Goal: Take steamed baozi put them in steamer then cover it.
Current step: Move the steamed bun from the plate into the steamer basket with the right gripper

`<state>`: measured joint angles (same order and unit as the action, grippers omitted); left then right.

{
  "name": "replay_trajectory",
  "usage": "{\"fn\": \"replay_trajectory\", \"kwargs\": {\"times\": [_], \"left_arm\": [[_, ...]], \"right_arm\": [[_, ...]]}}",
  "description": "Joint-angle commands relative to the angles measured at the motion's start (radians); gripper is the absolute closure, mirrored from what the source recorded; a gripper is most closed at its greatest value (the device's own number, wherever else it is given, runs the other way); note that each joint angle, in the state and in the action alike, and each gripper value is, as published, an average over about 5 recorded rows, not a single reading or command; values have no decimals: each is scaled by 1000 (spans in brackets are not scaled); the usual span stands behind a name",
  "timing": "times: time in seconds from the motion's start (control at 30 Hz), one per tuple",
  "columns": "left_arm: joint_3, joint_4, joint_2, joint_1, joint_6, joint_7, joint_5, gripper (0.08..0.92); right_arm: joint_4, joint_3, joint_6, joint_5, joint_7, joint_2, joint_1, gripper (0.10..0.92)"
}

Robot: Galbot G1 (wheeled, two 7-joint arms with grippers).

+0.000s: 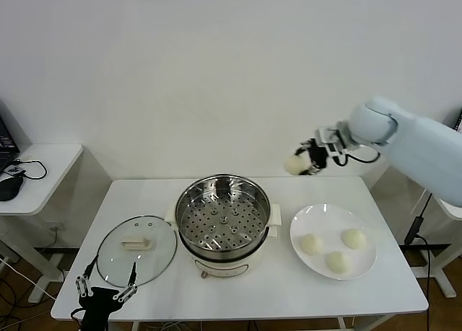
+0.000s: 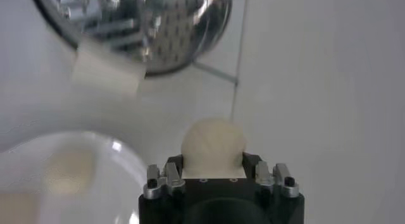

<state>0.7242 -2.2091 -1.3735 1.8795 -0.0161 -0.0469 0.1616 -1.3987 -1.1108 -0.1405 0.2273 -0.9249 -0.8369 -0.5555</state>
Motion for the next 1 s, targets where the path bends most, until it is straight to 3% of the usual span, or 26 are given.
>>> {"fn": "replay_trajectory", "kwargs": {"times": [0.03, 0.47, 1.0], "left_arm": [[2, 1, 1, 0, 2, 1, -1, 177], [45, 15, 10, -3, -1, 10, -9, 177], [67, 16, 9, -2, -12, 18, 0, 177]], "right_arm": [[19, -158, 142, 16, 56, -230, -97, 440], [145, -203, 347, -304, 116, -369, 49, 440], [352, -184, 535, -535, 179, -472, 146, 434]]}}
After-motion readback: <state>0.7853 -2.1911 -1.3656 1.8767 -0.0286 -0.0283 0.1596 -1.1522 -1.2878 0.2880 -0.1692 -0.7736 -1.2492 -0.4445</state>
